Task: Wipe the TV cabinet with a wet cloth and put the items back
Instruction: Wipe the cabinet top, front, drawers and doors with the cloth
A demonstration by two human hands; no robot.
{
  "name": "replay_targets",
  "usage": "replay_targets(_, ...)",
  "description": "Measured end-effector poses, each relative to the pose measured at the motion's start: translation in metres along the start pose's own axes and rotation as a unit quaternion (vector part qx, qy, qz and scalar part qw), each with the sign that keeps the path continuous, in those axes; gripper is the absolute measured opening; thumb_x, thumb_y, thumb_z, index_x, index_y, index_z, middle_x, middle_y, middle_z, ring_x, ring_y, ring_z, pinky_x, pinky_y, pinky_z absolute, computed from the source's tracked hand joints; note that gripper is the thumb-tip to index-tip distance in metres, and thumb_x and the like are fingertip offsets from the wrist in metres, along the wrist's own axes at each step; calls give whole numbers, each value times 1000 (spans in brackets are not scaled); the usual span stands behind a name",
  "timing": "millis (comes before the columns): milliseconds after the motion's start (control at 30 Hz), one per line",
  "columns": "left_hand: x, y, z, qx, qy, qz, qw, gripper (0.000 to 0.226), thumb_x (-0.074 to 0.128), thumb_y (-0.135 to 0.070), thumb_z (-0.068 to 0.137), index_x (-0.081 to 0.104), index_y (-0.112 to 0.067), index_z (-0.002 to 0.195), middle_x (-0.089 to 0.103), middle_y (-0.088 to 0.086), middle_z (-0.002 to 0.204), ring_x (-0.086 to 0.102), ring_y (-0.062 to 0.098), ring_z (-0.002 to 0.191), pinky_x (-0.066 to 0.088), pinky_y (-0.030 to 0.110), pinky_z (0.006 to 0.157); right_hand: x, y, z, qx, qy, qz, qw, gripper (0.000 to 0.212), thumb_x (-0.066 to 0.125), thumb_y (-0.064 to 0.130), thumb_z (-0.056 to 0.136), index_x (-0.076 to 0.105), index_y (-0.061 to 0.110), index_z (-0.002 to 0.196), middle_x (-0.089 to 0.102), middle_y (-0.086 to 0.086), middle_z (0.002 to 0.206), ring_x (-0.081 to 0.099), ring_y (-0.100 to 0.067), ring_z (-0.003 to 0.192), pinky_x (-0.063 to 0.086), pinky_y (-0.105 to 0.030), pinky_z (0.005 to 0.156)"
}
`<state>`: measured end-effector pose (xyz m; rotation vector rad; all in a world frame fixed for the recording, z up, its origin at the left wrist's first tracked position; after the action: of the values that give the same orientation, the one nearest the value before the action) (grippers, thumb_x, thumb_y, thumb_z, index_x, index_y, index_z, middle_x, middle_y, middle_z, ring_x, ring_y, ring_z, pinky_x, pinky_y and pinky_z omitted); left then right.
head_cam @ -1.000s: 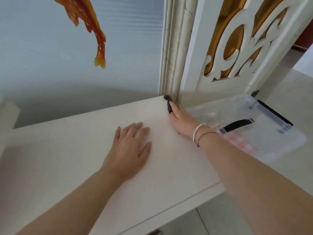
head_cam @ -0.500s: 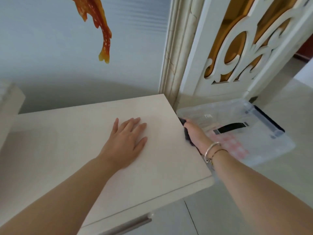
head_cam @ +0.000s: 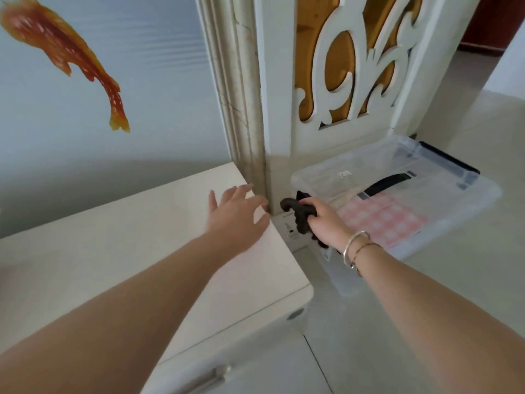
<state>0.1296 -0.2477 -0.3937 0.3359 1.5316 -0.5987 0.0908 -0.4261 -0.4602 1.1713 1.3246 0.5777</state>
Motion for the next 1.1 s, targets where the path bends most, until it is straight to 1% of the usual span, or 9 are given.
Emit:
replay_targets(200,12,-2,39,-45,21,68,996,39,38,-49,92,51,-37,128,18,-4,156,8,24,147,-3,55,117,-7,-20,49,-12,-50,68,996,44,37,4,95,45,25,132,59,-9,98,50,-15,54,37,-19,35)
replay_targets(300,6,12,56,-102,-9,75,992,48,40,-45,93,38,-34,139,14,-2,159,10,24,146,1,51,118,33,-22,44,-30,29,198,979,44,40,7,96,46,31,132,60,-6,109,54,-12,64,43,-19,44)
replay_targets(400,9,16,70,-148,-6,66,987,51,39,-38,95,30,-31,145,11,-3,159,10,20,147,0,47,118,75,-22,28,-40,104,307,945,51,40,7,92,46,35,135,54,0,130,56,-16,100,49,-30,83)
replay_targets(433,13,15,73,-156,1,62,986,52,36,-34,96,26,-28,147,10,-3,160,8,17,147,-2,45,118,85,-20,29,-42,119,340,932,54,38,6,92,43,33,139,48,4,139,50,-14,116,43,-33,100)
replay_targets(500,24,11,75,-158,6,76,984,54,27,-29,97,19,-24,150,6,-1,160,3,14,147,-4,43,119,97,-11,46,-56,150,377,912,56,35,12,93,33,33,145,38,9,147,37,-9,132,29,-34,114)
replay_targets(667,28,13,77,-135,-4,159,978,52,18,-30,98,17,-28,150,9,0,160,7,15,147,-7,43,119,117,-6,88,-107,156,347,918,58,31,21,93,23,33,149,28,8,154,26,-7,139,21,-32,117)
replay_targets(867,22,6,80,-114,43,215,969,61,8,-40,86,31,-43,142,12,4,158,7,18,146,-11,50,117,135,-49,97,10,181,350,919,51,27,20,99,23,30,149,30,4,149,31,-17,136,23,-34,114)
replay_targets(1033,19,5,81,-110,50,263,957,60,8,-41,86,28,-43,143,15,4,157,12,19,145,-8,55,116,125,3,106,-131,154,383,901,59,28,27,89,27,32,148,28,11,154,22,-4,141,17,-29,117)
replay_targets(1100,18,5,80,-114,52,267,956,58,8,-41,89,26,-39,145,15,3,158,14,17,145,-7,56,116,127,-8,100,-129,157,381,902,56,29,24,92,28,35,147,31,12,151,27,-2,138,21,-27,115)
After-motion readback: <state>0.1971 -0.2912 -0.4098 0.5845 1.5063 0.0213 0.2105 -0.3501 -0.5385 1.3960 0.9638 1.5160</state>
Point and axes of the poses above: each hand's wrist, its own z-axis towards the middle knuckle, its own x-axis out of the palm, y = z × x, the point moved 3 cm from there along z, towards the middle knuckle
